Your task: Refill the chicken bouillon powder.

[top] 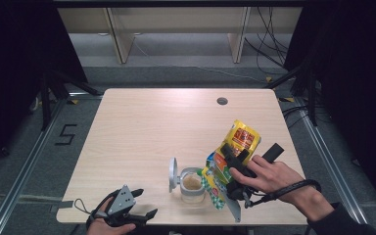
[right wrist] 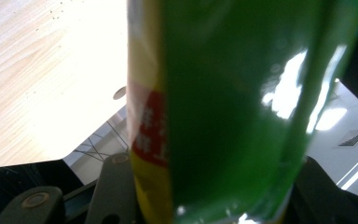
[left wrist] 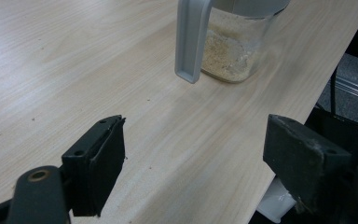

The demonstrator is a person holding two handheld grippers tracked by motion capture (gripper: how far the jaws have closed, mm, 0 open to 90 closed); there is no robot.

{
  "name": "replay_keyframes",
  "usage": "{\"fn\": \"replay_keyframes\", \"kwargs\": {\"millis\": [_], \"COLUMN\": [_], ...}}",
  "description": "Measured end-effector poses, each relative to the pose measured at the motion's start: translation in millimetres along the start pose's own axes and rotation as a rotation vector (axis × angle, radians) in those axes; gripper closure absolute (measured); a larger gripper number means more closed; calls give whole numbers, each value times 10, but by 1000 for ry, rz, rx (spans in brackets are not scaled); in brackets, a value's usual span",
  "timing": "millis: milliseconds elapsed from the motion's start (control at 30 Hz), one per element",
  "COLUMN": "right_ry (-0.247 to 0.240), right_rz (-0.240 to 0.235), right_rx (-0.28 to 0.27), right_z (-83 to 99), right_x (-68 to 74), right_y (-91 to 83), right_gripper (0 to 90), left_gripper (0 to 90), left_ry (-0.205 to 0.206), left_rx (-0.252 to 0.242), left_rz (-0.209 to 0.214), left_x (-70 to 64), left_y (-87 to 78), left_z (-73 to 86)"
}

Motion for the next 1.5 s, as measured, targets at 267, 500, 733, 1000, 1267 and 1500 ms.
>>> {"fn": "replay_keyframes", "kwargs": {"millis": [267,500,733,1000,1267,1500], "right_ry": [2,-2,-1,-1,-3,-6], "right_rz": [0,1,0,-1,3,5], "right_rx": [-2,2,-2,-2,2,2], "right_z": [0,2,-8,-5,4,3], "right_x": [6,-10,-15,-9,-9,-14], "right_y": [1,1,4,0,-8,-10], "right_gripper": [577,578,579,580,581,582], "left_gripper": [202,201,201,201,201,201], "left_ry": [0,2,4,1,3,0], "left_rx": [0,-7,-7,-6,-6,-1], "left_rz": [0,0,0,-1,-1,-3], "left_x": [1,1,3,2,3,4], "left_y": [-1,3,3,3,3,1], "left_z": [-1,-5,-4,-4,-4,-1]}}
Point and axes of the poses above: each handheld gripper's, and its own axes: y roughly forward along the jaws, z roughly out of its underside, x roughly to its left, the point moved 8 cm from there along y, roughly forward along the jaws, and after that the axes turned 13 degrees about -z, right-handed, at the moved point
